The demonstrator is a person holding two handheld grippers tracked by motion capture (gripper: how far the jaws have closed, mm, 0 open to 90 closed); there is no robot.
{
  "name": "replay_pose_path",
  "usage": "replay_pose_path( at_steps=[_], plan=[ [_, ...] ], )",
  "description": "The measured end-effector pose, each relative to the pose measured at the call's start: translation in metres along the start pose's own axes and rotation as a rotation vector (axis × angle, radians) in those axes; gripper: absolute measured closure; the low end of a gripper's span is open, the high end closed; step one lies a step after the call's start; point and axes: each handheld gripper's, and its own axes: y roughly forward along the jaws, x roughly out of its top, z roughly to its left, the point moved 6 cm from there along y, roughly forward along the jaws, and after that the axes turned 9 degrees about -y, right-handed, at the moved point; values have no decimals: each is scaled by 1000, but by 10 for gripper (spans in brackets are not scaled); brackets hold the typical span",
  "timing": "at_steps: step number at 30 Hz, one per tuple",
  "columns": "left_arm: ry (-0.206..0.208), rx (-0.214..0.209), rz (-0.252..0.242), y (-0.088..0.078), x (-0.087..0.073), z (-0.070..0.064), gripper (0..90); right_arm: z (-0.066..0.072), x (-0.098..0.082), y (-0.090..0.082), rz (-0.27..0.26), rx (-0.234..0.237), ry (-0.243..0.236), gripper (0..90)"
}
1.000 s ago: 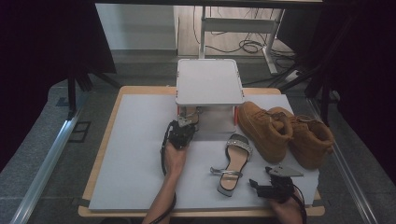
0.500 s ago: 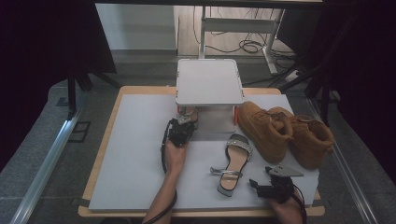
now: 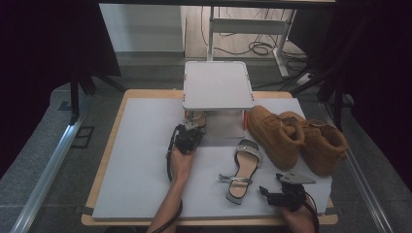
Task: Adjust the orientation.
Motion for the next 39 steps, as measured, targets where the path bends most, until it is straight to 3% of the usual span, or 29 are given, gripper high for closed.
replay_pose_path(
  at_steps=[9, 10, 18, 20, 29, 39],
  plan=[
    [35, -6, 9, -15, -1, -2, 598, 0, 0, 0, 0, 0, 0, 154],
    [45, -5, 17, -17, -2, -2, 537, 0, 0, 0, 0, 0, 0, 154],
    [76, 15, 54, -34, -14, 3, 363, 0, 0, 0, 1, 0, 0, 154],
    [83, 24, 73, -36, -18, 5, 281, 0, 0, 0, 0, -1, 0, 154],
    [90, -20, 122, -54, -34, 12, 170, 0, 0, 0, 1, -2, 1, 153],
    [112, 7, 163, -66, -55, 27, 136, 0, 0, 0, 1, -1, 1, 154]
  ],
)
